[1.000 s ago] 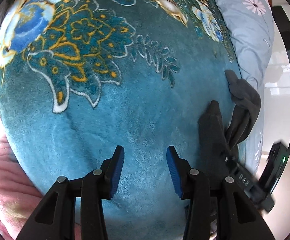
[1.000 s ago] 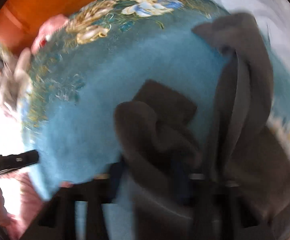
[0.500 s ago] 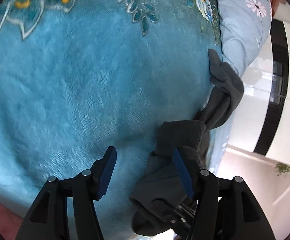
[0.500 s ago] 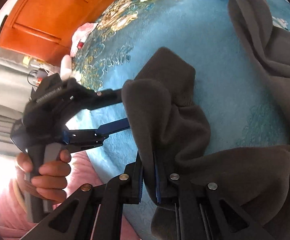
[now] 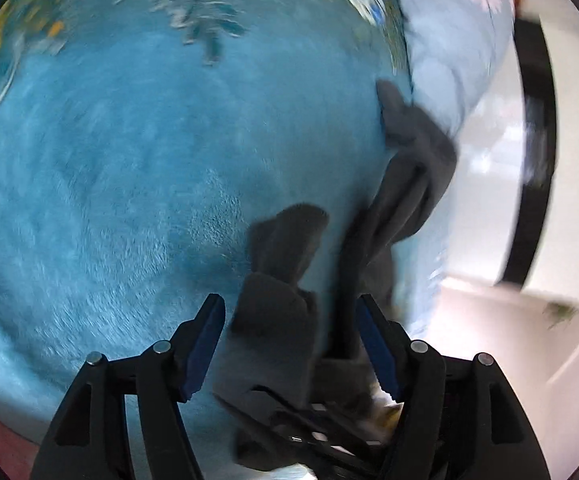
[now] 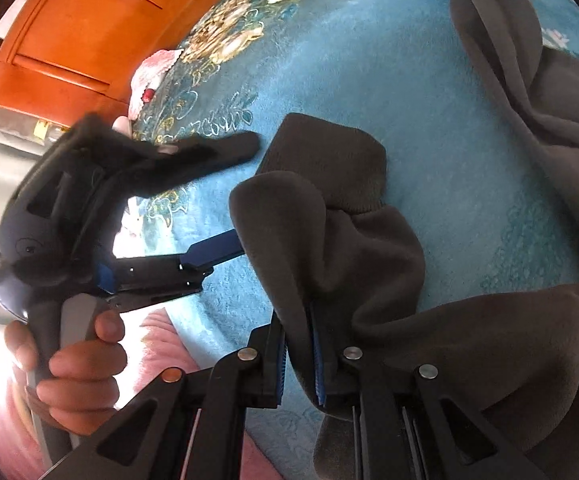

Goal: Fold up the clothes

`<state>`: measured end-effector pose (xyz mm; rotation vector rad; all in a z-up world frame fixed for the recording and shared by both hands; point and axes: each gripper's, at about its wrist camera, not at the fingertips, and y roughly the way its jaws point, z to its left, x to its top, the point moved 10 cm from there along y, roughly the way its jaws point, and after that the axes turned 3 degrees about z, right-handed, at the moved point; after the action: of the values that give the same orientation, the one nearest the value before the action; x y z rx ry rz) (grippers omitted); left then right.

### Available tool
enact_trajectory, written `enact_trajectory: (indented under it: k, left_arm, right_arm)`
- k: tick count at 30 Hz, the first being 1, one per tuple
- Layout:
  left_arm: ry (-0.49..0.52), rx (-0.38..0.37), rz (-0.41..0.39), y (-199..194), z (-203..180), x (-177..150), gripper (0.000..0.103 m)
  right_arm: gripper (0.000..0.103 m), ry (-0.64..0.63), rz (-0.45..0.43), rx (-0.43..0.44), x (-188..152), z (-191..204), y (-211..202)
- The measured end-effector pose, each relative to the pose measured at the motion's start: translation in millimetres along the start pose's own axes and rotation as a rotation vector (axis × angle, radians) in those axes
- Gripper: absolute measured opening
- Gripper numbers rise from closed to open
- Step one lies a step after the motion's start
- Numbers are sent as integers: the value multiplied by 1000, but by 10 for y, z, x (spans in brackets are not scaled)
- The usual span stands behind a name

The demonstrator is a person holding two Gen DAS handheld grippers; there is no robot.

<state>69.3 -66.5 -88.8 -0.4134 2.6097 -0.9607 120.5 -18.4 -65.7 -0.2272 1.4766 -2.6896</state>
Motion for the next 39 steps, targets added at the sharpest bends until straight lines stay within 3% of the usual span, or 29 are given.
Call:
enact_trajectory:
  k: [1,4,6,9,11,13,15,18,23,28,33,35,39]
  left_arm:
    - [25,44,4,36,10,-4,66]
    - [62,129,12,100,55,-3,39]
    - [51,146,13,111,99,6,21]
    - [64,199,6,76,145,69,12]
    - [105,245,-33,-62,89,221,10]
    - [169,277,-156,-415,-109,556,9]
    - [194,248,-322,-948,-358,956,8]
    - [157,235,-440,-1517,-483,1334,8]
    - [140,399,-441,-1674,-195,1550,9]
    - [-37,381,-392,-1577,444,1440,8]
    - [-105,344,-379,-1526,646,1385,9]
    - [-102,339,-381,-1499,655,1395,9]
    - [-63,359,-381,-1525,589,1367,9]
  right_arm:
    - [16,1,-10,-2,11,-19,-61]
    - [40,24,-57,-11,47,-138,-310]
    - [47,70,-109,-27,71,-335,-579]
    - [49,181,-180,-45,45,-752,-1031]
    - [51,258,-225,-92,-64,-1096,-1365]
    - [51,308,-282,-172,-235,-1443,-1759]
    - [53,352,-320,-225,-423,-1680,-2046]
    - [54,427,-327,-270,-747,-1937,-2302]
    - [54,521,-258,-268,-1333,-2113,-2202]
    - [60,693,-215,-232,-1842,-2378,-1942]
    - [69,821,-298,-237,-2053,-2750,-1983]
    - [69,827,-339,-212,-2027,-2808,-1984]
    - [69,724,-392,-289,-1887,-2813,-2096]
